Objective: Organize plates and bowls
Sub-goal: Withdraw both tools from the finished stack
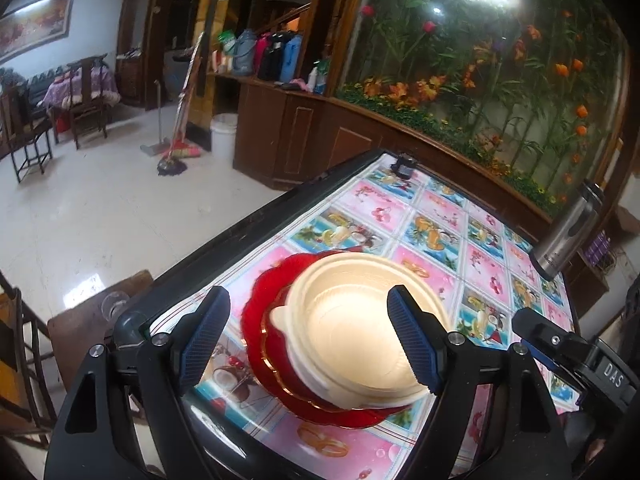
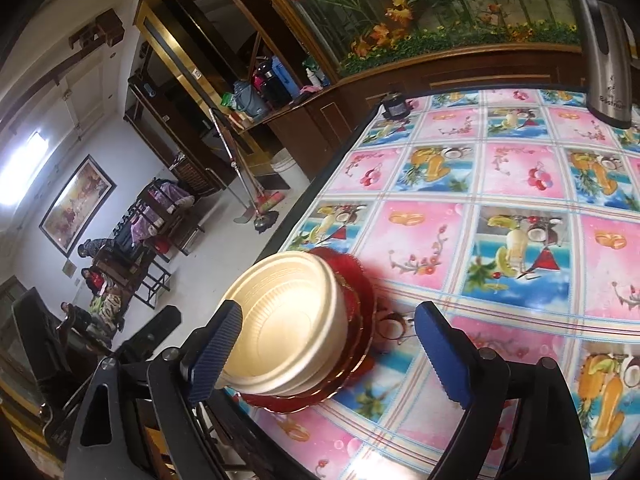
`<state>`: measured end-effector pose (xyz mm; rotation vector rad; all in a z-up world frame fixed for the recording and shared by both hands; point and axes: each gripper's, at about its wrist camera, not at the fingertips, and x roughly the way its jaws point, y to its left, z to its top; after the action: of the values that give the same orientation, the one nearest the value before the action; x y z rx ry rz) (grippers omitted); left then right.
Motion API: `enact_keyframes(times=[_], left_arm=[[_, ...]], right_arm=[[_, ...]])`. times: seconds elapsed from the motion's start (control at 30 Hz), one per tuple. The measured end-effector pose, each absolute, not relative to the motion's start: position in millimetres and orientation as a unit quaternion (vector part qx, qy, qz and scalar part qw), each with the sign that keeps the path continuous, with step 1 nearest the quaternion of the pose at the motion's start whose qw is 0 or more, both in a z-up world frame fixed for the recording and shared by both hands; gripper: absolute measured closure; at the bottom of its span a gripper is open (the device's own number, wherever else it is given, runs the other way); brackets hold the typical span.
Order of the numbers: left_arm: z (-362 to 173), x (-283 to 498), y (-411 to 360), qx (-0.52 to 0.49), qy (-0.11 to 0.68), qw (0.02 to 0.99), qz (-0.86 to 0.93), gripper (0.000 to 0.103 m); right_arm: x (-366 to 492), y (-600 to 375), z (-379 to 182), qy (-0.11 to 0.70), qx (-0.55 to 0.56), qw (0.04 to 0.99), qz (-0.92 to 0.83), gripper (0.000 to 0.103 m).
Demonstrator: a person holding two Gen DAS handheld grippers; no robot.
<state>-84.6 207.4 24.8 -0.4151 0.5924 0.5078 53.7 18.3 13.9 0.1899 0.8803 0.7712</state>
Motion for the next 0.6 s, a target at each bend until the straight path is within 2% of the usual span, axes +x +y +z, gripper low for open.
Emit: enact_keyframes(times=[0.27, 0.6], left_arm=[[29, -85, 189, -0.165, 0.282, 0.913, 0.244, 0.022], [17, -92, 172, -0.13, 0.324, 0.909, 0.229, 0.022]], right_arm=[[43, 7, 23, 0.4, 0.083, 0.839, 0.358, 0.011], [17, 8, 19, 0.392, 0.027, 0.846, 0.361, 0.009]])
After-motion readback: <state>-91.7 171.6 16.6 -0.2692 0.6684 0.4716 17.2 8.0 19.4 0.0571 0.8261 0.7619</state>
